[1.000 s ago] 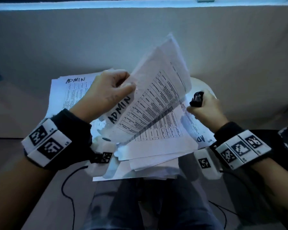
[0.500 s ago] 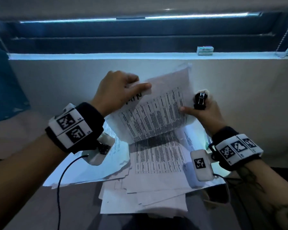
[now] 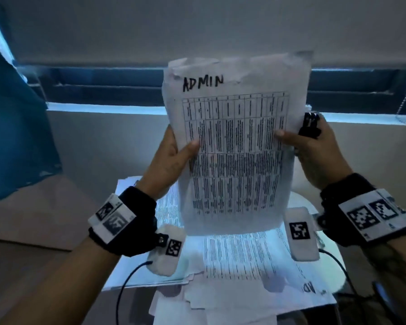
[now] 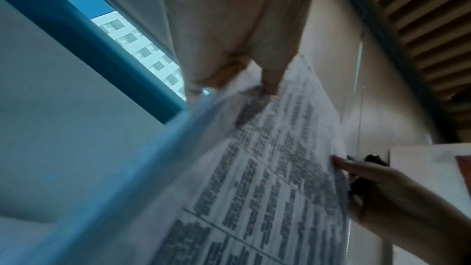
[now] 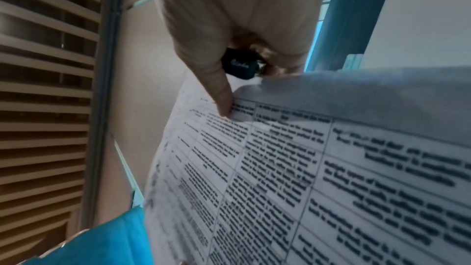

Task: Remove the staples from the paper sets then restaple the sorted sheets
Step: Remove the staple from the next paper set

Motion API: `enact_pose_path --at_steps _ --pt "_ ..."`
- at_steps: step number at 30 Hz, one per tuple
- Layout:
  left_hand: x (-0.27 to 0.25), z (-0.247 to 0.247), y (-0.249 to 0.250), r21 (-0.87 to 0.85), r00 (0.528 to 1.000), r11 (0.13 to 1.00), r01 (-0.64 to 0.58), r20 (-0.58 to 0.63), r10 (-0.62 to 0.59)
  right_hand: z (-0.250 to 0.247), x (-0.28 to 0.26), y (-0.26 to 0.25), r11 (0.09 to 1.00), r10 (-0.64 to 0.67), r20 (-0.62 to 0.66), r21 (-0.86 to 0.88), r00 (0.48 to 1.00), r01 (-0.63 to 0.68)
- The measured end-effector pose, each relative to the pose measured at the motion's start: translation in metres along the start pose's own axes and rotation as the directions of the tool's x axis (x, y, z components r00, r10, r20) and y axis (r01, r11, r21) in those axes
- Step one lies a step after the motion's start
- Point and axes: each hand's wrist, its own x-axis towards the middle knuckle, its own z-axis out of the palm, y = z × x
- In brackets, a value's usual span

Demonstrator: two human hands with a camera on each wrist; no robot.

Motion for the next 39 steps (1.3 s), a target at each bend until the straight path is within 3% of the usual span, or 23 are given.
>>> enact_pose_path --at_steps 5,9,11,14,16,18,22,24,26,27,29,30,31,33,34,35,39 --pt "0.008 -0.051 0.009 0.014 0.991 1.000 0.009 -0.131 -0.007 0.027 0.015 0.000 0.998 0.031 0.068 -0.049 0.997 -0.028" --pt "0.009 -0.110 -0.011 0.030 0.949 0.965 0.261 -0.189 -0.251 0.033 0.015 0.020 0.986 0.089 0.047 -0.147 0.995 -0.081" --pt "0.004 -0.131 -0.036 0.051 0.885 0.894 0.445 -0.181 -0.430 0.029 0.008 0.033 0.975 0.125 0.020 -0.189 0.992 -0.119" --pt "-0.009 -0.146 -0.086 0.164 0.736 0.718 0.677 -0.180 -0.653 0.013 -0.005 0.052 0.947 0.214 -0.036 -0.237 0.976 -0.216" --pt "-0.014 -0.149 -0.115 0.346 0.653 0.563 0.751 -0.258 -0.712 -0.001 -0.017 0.061 0.918 0.287 -0.057 -0.267 0.956 -0.292" --pt "-0.015 -0.148 -0.134 0.446 0.601 0.444 0.777 -0.315 -0.735 -0.017 -0.027 0.070 0.882 0.357 -0.072 -0.303 0.931 -0.362" --pt "-0.005 -0.152 -0.154 0.568 0.600 0.329 0.755 -0.394 -0.697 -0.043 -0.037 0.095 0.737 0.529 -0.069 -0.457 0.845 -0.499" --pt "0.002 -0.150 -0.154 0.649 0.608 0.226 0.726 -0.453 -0.652 -0.048 -0.036 0.110 0.645 0.580 -0.093 -0.555 0.810 -0.525" --pt "0.006 -0.138 -0.146 0.731 0.662 0.148 0.667 -0.489 -0.567 -0.044 -0.027 0.123 0.564 0.590 -0.101 -0.658 0.801 -0.499" --pt "0.007 -0.129 -0.140 0.783 0.714 0.128 0.609 -0.471 -0.519 -0.039 -0.019 0.128 0.516 0.604 -0.080 -0.719 0.793 -0.465" --pt "0.008 -0.102 -0.129 0.890 0.806 0.117 0.441 -0.335 -0.489 -0.024 0.000 0.137 0.426 0.646 -0.009 -0.826 0.763 -0.370" --pt "0.008 -0.086 -0.124 0.934 0.817 0.121 0.335 -0.225 -0.532 -0.015 0.012 0.141 0.381 0.665 0.023 -0.870 0.746 -0.312" --pt "0.006 -0.069 -0.120 0.963 0.790 0.133 0.235 -0.109 -0.603 -0.006 0.023 0.147 0.338 0.675 0.051 -0.908 0.736 -0.247" --pt "-0.002 -0.038 -0.117 0.985 0.636 0.136 0.104 0.039 -0.771 0.014 0.043 0.157 0.239 0.690 0.084 -0.964 0.719 -0.116" --pt "-0.005 -0.027 -0.117 0.991 0.557 0.113 0.072 0.054 -0.829 0.022 0.051 0.162 0.202 0.696 0.104 -0.978 0.710 -0.054" --pt "-0.009 -0.018 -0.118 0.995 0.514 0.085 0.058 0.043 -0.856 0.028 0.057 0.167 0.166 0.710 0.117 -0.986 0.695 -0.004" --pt "-0.012 -0.002 -0.124 0.997 0.497 0.004 0.073 -0.033 -0.867 0.038 0.071 0.197 0.121 0.740 0.138 -0.990 0.658 0.071"
